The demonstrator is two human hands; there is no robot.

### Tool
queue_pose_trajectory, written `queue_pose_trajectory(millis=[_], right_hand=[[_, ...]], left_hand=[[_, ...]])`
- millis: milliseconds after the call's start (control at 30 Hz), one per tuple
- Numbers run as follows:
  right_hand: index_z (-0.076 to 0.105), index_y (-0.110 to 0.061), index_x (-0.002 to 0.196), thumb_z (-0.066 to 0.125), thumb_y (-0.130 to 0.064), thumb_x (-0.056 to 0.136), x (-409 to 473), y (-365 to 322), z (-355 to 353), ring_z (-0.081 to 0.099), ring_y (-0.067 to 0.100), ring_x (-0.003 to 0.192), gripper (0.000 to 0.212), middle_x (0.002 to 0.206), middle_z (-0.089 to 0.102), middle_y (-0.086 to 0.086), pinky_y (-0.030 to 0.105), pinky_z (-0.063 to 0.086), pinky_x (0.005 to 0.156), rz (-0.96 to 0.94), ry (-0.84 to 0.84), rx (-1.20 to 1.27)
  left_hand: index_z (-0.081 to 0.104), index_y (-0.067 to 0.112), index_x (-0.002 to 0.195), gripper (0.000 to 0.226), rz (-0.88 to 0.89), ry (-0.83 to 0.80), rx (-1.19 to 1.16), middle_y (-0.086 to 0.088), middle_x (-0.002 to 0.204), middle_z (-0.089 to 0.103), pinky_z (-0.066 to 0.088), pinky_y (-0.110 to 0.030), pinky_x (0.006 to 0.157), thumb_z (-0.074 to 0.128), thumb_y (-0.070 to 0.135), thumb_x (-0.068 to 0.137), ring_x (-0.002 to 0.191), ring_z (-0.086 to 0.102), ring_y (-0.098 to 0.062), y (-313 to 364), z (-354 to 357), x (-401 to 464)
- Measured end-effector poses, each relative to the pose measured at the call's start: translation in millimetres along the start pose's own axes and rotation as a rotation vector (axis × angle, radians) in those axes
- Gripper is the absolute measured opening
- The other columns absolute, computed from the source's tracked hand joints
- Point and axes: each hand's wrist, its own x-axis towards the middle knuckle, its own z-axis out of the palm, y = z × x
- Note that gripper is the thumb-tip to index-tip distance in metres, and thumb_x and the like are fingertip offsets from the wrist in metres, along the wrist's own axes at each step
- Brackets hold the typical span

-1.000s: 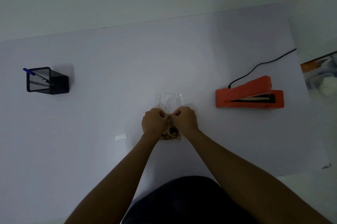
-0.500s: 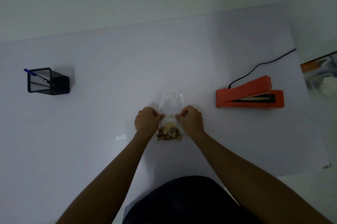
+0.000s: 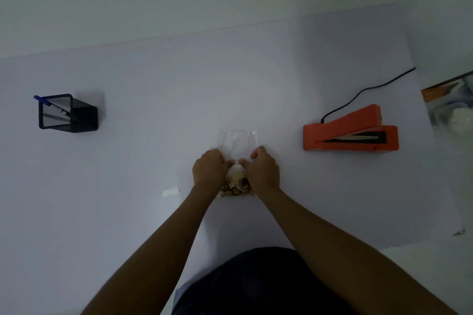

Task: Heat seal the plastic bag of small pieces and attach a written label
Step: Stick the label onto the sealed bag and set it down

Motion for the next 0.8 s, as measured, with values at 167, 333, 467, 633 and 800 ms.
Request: queue_pose_trajectory(millis=[167, 333, 467, 633, 800], right_hand=[[0.053, -0.018, 0.093, 0.068, -0.027, 0.092, 0.0, 9.8, 1.4, 0.061, 0.020, 0.075, 0.017, 0.083, 0.062, -0.001, 0.030, 0.045, 0.063, -0.038, 0.003, 0.037], [0.053, -0.020, 0.095, 0.061, -0.031, 0.094, 0.6, 5.7, 5.9, 0.064, 0.023, 0.079, 0.014, 0.088, 0.064, 0.000, 0.034, 0.052, 0.068, -0.013, 0.035, 0.039], [0.049, -0.023, 0.094, 0.065, -0.045, 0.088, -5.4, -1.2, 10.9, 0.059, 0.018, 0.076, 0.028, 0.089, 0.061, -0.003, 0.032, 0.047, 0.065, 0.023, 0.058, 0.054], [0.051, -0.020, 0.097, 0.066, -0.036, 0.092, -5.8, 3.0, 13.8, 0.060, 0.020, 0.079, 0.023, 0.094, 0.061, 0.000, 0.031, 0.045, 0.066, -0.012, 0.072, 0.032], [0.052, -0.018, 0.097, 0.060, -0.023, 0.098, -6.0, 2.4, 15.6, 0.062, 0.023, 0.083, 0.009, 0.095, 0.062, 0.001, 0.029, 0.043, 0.067, 0.013, 0.102, 0.053]], left_hand=[[0.061, 0.017, 0.083, 0.021, 0.066, -0.023, 0.031, 0.000, 0.087, 0.065, 0.046, -0.031, 0.066, 0.067, 0.037, 0.089, 0.077, 0.063, -0.021, -9.7, 1.9, 4.4], [0.061, 0.016, 0.082, 0.027, 0.075, -0.031, 0.035, -0.001, 0.085, 0.064, 0.053, -0.033, 0.066, 0.062, 0.041, 0.088, 0.075, 0.066, -0.023, -8.1, 4.1, 4.4], [0.059, 0.014, 0.077, 0.058, 0.030, 0.018, 0.080, 0.000, 0.072, 0.060, 0.046, -0.029, 0.052, 0.059, 0.072, 0.078, 0.061, 0.062, -0.019, -0.7, 7.0, 2.1], [0.063, 0.011, 0.084, 0.045, 0.000, -0.031, 0.103, -0.003, 0.079, 0.066, 0.044, -0.029, 0.057, 0.069, 0.055, 0.083, 0.070, 0.065, -0.022, 5.5, 2.0, 4.7], [0.065, 0.011, 0.087, 0.028, 0.014, -0.054, 0.108, -0.005, 0.086, 0.069, 0.052, -0.032, 0.064, 0.063, 0.038, 0.092, 0.077, 0.067, -0.023, 0.6, 0.0, 7.4]])
